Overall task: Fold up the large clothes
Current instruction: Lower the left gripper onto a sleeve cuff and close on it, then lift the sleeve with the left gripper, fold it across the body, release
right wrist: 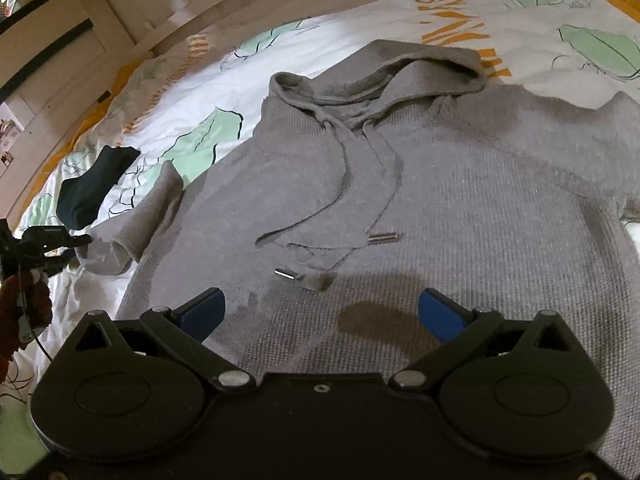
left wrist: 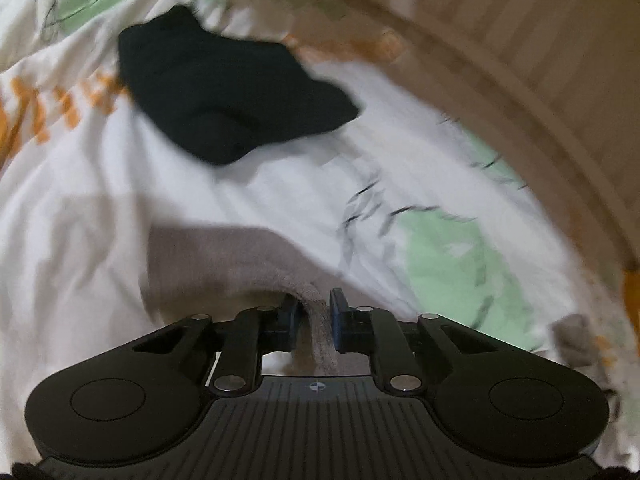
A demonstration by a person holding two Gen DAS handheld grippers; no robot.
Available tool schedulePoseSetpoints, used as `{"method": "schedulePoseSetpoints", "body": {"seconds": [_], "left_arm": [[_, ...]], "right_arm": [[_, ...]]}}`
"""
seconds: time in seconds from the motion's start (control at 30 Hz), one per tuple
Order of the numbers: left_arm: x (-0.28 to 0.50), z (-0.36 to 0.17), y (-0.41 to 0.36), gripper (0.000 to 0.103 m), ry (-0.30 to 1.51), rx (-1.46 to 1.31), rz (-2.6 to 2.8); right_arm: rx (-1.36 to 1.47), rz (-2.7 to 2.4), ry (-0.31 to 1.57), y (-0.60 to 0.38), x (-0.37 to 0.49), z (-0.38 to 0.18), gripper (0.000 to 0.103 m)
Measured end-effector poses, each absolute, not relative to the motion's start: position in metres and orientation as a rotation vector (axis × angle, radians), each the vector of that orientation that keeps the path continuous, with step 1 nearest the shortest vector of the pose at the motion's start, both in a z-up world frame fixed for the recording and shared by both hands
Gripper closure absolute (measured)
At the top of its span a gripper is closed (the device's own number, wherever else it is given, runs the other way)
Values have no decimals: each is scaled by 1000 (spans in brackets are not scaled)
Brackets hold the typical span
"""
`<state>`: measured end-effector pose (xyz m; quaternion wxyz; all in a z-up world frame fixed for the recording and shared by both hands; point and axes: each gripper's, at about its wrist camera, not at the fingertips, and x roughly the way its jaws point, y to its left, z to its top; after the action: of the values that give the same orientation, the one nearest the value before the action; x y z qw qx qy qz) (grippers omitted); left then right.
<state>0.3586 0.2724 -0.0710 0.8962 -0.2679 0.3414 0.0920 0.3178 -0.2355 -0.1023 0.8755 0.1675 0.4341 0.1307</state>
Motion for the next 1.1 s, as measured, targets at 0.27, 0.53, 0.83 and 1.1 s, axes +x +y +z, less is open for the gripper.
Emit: {"method": "schedulePoseSetpoints", "body": {"seconds": [0.27,0.53,0.83,1.1], "left_arm": [[345,8,199,96,580,-425,23],[351,67,91,96,558,-287,-160],[367,58,-37,95,604,-244,-349],[382,-8,-114,95,724,-209,-400]], "right_arm": [[356,236,889,-248,319,-83,1],[380,194,855,-269,319,-68,1],[305,106,777,-295,321,-45,1],[313,47,728,-325,322,-27,1]]}}
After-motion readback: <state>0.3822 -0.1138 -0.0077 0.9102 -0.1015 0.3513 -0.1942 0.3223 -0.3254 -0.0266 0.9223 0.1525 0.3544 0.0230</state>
